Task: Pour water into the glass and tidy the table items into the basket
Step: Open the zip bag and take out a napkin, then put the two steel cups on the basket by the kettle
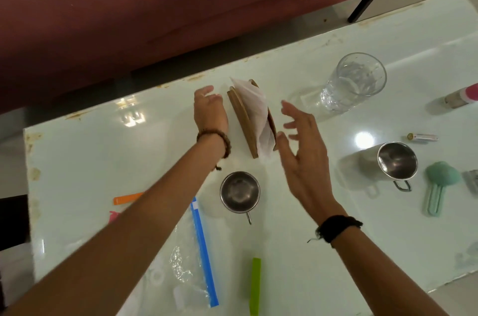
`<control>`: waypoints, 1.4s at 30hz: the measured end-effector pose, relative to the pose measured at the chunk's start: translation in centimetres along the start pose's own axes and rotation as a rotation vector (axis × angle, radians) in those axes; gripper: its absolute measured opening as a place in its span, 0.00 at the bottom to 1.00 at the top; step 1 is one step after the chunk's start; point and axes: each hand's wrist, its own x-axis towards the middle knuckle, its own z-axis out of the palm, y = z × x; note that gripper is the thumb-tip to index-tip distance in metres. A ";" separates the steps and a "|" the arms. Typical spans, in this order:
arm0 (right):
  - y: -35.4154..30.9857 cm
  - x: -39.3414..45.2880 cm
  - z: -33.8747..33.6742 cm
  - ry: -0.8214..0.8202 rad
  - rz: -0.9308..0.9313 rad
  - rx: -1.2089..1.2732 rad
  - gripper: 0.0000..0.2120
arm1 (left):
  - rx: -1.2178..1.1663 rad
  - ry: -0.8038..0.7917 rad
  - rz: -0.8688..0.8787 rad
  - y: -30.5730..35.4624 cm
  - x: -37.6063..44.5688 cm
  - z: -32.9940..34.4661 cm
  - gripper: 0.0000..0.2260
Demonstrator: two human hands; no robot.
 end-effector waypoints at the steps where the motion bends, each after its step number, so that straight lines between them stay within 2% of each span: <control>1: 0.2 0.4 -0.2 -0.015 0.080 0.147 0.21 | -0.044 -0.055 -0.038 -0.5 -1.3 -0.3 0.15; 3: 0.7 1.7 -0.5 -0.109 0.259 0.365 0.22 | -0.116 -0.184 -0.094 -1.4 -3.4 -0.4 0.16; 6: 1.5 3.0 -0.5 -0.277 0.384 0.445 0.21 | -0.194 -0.329 -0.119 -2.4 -5.3 0.1 0.18; 8: 1.7 3.5 -0.7 -0.333 0.400 0.472 0.18 | -0.209 -0.381 -0.121 -2.6 -5.9 0.7 0.19; 11: 2.1 4.2 -1.3 -0.307 0.370 0.415 0.18 | -0.129 -0.453 -0.085 -2.7 -6.4 1.7 0.19; 16: 3.1 4.2 -2.4 -0.312 0.341 0.439 0.19 | -0.078 -0.464 -0.070 -2.4 -7.0 3.1 0.19; 26: 3.2 3.7 -2.9 -0.404 0.263 0.496 0.20 | 0.048 -0.392 -0.022 -2.2 -8.1 3.4 0.19; 29: 3.2 2.5 -3.1 -0.284 0.344 0.466 0.22 | 0.133 -0.206 0.128 -1.6 -9.4 2.5 0.17; 32: 2.5 -0.2 -3.4 -0.070 0.330 0.379 0.21 | 0.034 -0.059 0.400 -1.3 -12.0 0.0 0.12; 34: 2.2 -2.9 -3.7 0.037 0.331 0.377 0.18 | 0.011 -0.014 0.469 -2.4 -14.2 -1.8 0.10; 36: 2.2 -6.1 -3.9 0.086 0.388 0.417 0.13 | 0.028 -0.024 0.403 -4.7 -16.8 -3.4 0.11; 40: 3.6 -12.1 -4.7 0.062 0.499 0.377 0.09 | 0.064 -0.005 0.053 -9.7 -20.6 -5.2 0.14; 42: 4.7 -12.7 -5.1 0.112 0.532 0.330 0.08 | 0.026 0.025 -0.073 -10.8 -20.3 -5.2 0.13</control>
